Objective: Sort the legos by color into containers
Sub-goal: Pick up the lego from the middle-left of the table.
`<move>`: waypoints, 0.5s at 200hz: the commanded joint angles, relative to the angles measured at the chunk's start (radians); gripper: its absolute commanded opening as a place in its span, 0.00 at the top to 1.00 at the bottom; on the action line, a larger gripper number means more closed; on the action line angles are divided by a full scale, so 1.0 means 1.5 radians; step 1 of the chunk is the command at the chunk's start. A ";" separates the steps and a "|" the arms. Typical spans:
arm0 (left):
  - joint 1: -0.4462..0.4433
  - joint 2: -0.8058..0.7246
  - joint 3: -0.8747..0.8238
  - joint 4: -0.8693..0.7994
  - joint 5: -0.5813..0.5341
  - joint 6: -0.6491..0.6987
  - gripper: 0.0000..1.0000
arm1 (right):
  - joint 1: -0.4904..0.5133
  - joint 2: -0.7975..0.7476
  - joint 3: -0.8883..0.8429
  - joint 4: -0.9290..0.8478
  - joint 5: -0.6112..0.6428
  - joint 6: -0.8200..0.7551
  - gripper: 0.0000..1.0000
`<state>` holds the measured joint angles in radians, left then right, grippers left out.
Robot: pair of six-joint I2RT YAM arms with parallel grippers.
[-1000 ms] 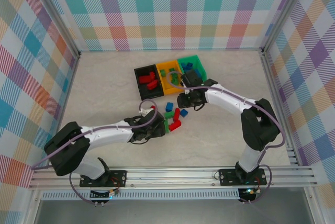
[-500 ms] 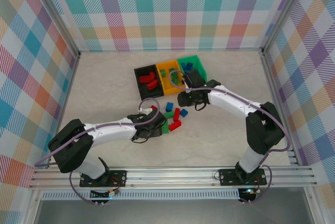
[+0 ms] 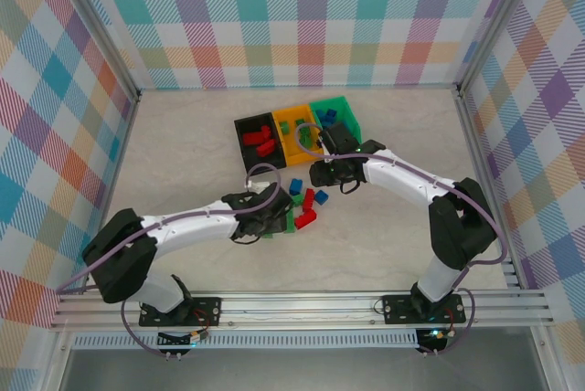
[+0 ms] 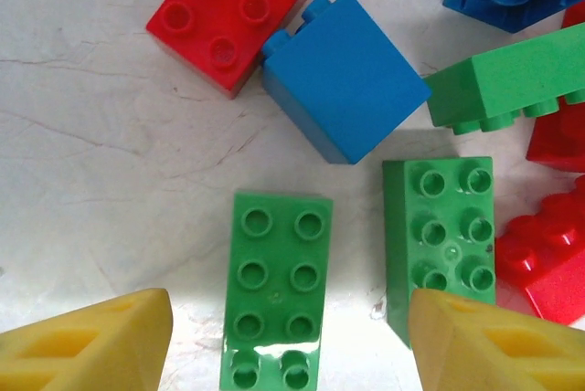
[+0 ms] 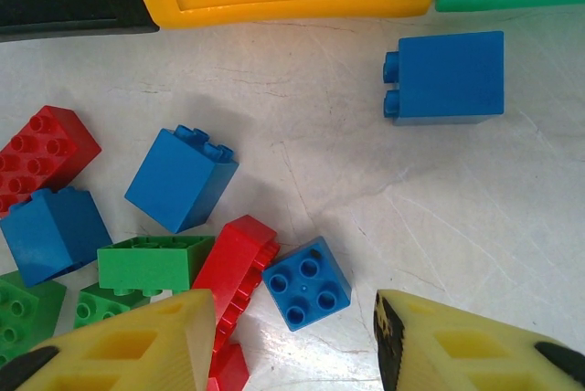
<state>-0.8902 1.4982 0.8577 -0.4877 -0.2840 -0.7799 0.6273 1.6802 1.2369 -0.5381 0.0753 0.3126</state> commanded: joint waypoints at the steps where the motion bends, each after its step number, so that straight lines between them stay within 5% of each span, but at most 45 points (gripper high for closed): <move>1: -0.007 0.037 0.022 -0.058 -0.021 0.020 0.34 | -0.003 -0.021 -0.014 0.007 0.012 -0.004 0.50; 53: -0.007 0.101 0.038 -0.064 -0.004 0.030 0.40 | -0.004 -0.030 -0.023 0.008 0.020 -0.006 0.50; 86: -0.007 0.103 0.043 -0.049 0.014 0.032 0.71 | -0.005 -0.031 -0.024 0.009 0.022 -0.008 0.50; 100: -0.007 0.091 0.064 -0.071 0.003 0.038 0.72 | -0.005 -0.034 -0.026 0.010 0.028 -0.008 0.49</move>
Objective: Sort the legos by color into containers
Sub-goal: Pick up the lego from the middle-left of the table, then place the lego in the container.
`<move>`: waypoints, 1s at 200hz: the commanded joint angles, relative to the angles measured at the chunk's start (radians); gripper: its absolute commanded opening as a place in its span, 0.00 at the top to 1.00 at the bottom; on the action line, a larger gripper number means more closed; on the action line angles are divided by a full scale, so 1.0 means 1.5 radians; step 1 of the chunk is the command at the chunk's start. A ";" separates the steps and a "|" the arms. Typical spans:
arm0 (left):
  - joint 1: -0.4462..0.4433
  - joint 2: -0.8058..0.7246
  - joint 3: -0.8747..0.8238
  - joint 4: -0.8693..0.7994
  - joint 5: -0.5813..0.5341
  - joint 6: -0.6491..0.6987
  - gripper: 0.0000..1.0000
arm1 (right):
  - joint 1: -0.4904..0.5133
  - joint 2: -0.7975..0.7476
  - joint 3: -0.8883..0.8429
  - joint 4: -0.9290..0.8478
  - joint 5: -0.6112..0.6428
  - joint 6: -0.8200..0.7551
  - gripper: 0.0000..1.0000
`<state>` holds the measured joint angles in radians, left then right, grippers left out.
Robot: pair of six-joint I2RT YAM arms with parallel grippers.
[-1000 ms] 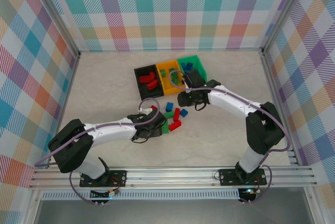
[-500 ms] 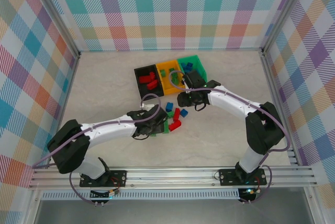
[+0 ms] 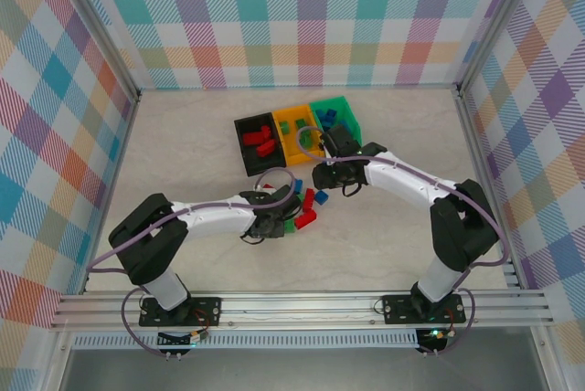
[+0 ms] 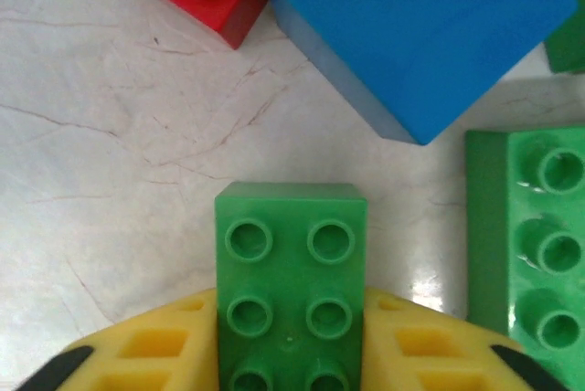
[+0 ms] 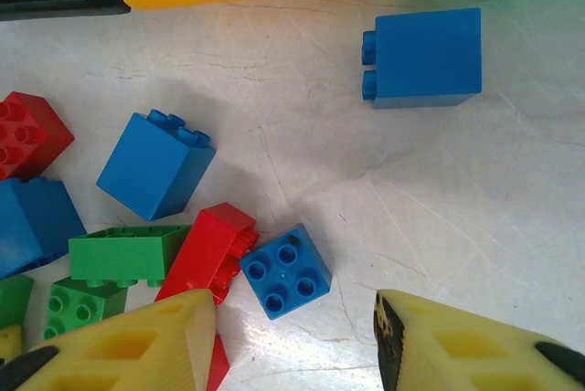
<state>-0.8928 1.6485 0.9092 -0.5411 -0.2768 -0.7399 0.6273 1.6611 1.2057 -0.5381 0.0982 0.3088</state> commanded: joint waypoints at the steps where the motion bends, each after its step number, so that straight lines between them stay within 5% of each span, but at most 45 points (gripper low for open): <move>1: -0.006 -0.010 0.031 -0.038 -0.003 0.012 0.72 | -0.005 -0.022 -0.005 0.010 0.013 -0.005 0.49; 75: 0.007 -0.033 0.229 -0.126 -0.076 0.112 0.73 | -0.042 -0.056 -0.109 0.052 -0.028 0.021 0.49; 170: 0.159 0.291 0.657 -0.106 0.064 0.232 0.69 | -0.054 -0.176 -0.251 0.048 -0.060 0.066 0.48; 200: 0.188 0.381 0.775 -0.133 0.089 0.241 0.58 | -0.055 -0.209 -0.274 0.038 -0.055 0.073 0.48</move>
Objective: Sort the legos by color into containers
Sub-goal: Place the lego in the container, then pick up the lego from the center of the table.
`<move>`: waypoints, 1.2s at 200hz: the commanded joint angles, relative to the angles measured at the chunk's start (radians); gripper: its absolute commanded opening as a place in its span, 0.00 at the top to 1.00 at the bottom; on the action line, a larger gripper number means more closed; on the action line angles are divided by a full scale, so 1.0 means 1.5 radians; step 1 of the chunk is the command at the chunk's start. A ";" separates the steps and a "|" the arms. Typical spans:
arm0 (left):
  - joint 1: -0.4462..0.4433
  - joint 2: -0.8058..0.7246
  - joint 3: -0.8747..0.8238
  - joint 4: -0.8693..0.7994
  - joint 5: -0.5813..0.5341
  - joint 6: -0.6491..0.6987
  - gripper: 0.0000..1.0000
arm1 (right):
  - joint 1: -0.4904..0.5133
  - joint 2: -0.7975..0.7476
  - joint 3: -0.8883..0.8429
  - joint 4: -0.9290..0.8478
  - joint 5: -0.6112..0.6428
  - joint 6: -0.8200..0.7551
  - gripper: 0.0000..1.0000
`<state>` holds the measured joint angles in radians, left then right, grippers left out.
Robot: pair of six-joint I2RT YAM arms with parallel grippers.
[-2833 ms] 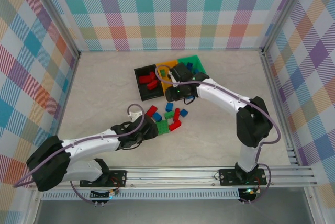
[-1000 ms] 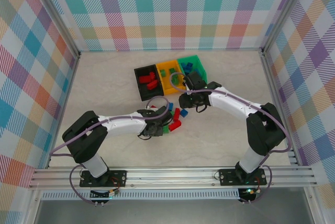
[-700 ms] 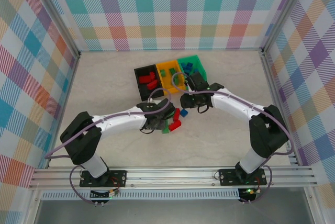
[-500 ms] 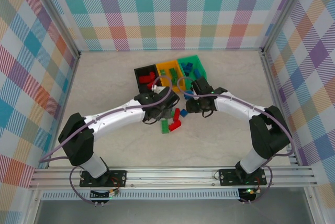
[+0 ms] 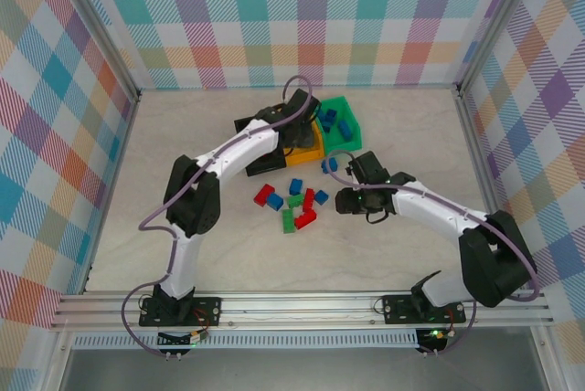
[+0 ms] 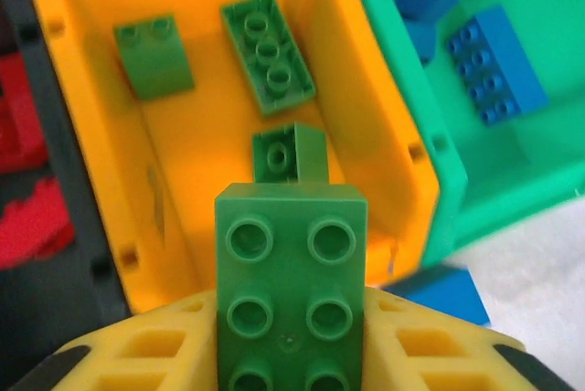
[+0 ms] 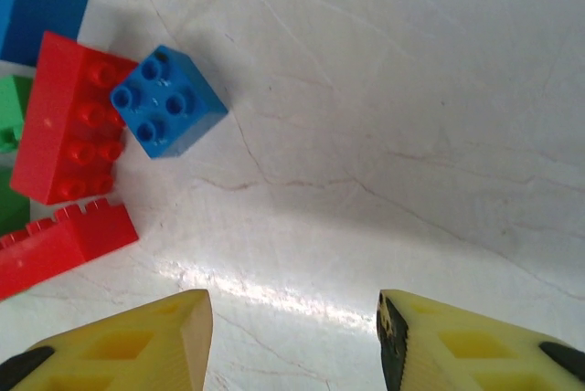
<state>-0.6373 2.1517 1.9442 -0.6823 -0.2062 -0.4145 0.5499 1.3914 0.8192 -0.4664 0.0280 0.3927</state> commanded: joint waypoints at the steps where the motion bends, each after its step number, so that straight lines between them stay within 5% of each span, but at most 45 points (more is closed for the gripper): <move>1: 0.017 0.048 0.088 -0.041 0.045 0.025 0.58 | -0.003 -0.030 -0.017 -0.011 -0.007 0.017 0.48; 21: 0.022 0.064 0.124 -0.068 0.073 0.033 0.49 | -0.004 -0.039 -0.022 -0.014 -0.004 0.019 0.48; 46: 0.022 -0.002 0.033 -0.009 0.100 0.022 0.43 | -0.004 -0.006 -0.009 -0.003 -0.040 0.013 0.46; 110: 0.014 -0.272 -0.314 0.144 0.126 -0.034 0.42 | -0.001 0.149 0.102 0.005 -0.136 -0.029 0.41; 157: 0.007 -0.434 -0.522 0.148 0.112 -0.076 0.42 | 0.005 0.242 0.168 -0.027 -0.086 -0.079 0.38; 240: -0.001 -0.531 -0.649 0.171 0.074 -0.141 0.42 | 0.006 0.360 0.264 -0.043 -0.090 -0.125 0.38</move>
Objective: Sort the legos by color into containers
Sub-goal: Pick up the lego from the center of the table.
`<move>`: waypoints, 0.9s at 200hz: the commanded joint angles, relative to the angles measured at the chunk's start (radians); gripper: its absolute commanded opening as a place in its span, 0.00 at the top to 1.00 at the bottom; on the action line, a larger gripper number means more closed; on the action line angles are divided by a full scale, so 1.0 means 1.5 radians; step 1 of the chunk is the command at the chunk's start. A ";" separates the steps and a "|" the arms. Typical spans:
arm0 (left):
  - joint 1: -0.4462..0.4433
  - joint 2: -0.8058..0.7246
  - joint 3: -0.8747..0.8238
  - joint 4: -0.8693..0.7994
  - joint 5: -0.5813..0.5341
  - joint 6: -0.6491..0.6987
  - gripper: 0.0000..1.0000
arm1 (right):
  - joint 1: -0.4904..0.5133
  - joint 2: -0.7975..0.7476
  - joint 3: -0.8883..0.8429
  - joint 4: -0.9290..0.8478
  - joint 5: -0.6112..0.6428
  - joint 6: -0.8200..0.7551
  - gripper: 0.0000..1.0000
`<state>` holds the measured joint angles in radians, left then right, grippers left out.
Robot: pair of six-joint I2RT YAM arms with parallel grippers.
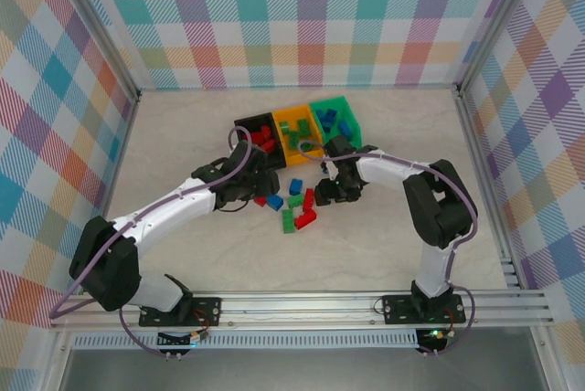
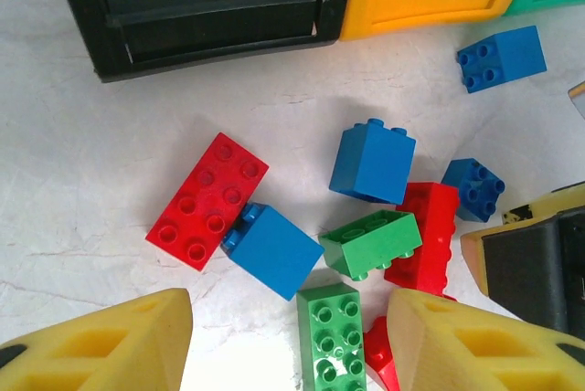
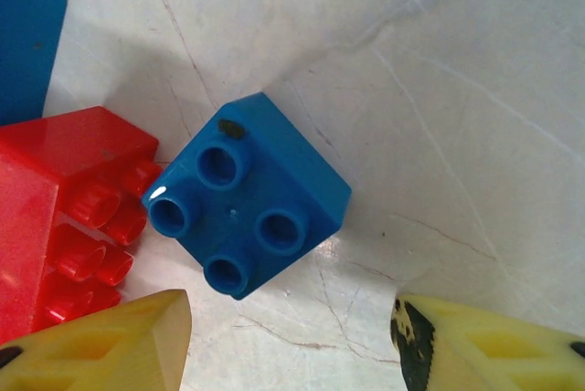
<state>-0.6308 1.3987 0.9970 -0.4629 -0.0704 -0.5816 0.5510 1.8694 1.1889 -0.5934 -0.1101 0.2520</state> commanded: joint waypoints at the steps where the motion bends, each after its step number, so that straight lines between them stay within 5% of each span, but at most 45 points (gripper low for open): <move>1: -0.005 -0.029 -0.018 0.025 -0.017 -0.030 0.42 | 0.005 0.042 0.019 0.041 0.002 -0.031 0.38; 180: -0.043 -0.085 -0.115 0.042 -0.052 -0.089 0.42 | 0.025 0.082 0.131 -0.016 0.081 -0.071 0.39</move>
<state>-0.6807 1.2984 0.8516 -0.4316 -0.1295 -0.6891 0.5770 1.9839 1.3746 -0.6521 -0.0479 0.1745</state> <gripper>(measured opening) 0.582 0.605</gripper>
